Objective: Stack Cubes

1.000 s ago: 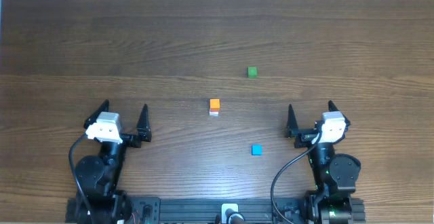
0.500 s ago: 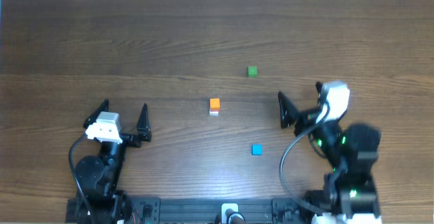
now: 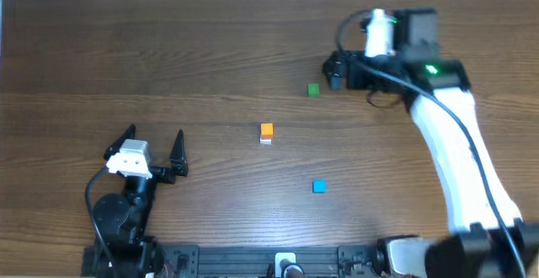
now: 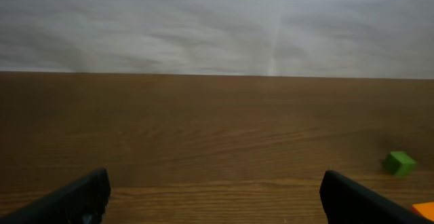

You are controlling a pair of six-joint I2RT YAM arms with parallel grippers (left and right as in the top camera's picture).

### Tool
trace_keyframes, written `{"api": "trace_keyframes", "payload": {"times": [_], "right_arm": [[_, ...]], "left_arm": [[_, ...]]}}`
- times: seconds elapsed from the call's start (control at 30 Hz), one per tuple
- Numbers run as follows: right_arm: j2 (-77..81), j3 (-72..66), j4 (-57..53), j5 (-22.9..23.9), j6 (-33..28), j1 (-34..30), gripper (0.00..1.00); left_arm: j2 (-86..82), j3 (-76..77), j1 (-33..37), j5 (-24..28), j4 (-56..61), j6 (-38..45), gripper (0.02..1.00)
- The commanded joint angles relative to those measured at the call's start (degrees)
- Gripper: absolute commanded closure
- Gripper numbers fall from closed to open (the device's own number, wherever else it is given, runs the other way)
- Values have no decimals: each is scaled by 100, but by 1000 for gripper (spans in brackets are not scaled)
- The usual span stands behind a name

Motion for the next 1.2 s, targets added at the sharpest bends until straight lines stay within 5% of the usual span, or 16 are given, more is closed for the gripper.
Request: {"api": "trace_keyframes", "payload": {"times": [0.03,0.4,0.97,1.2], "right_arm": [[1040,553,-249,946,492,643,9],[2555,1012,-367,2146,1088,1204,7],[3541,1093,249,2398,1045,1220,47],[3578,1093,321,2420,1043,1320,251]], "left_arm": [[-39,-28,31,76,-2,81,18],[-39,-28,31,76,-2,81,18],[-39,-28,28,76,-2,81,18],[-39,-28,31,76,-2,81,18]]}}
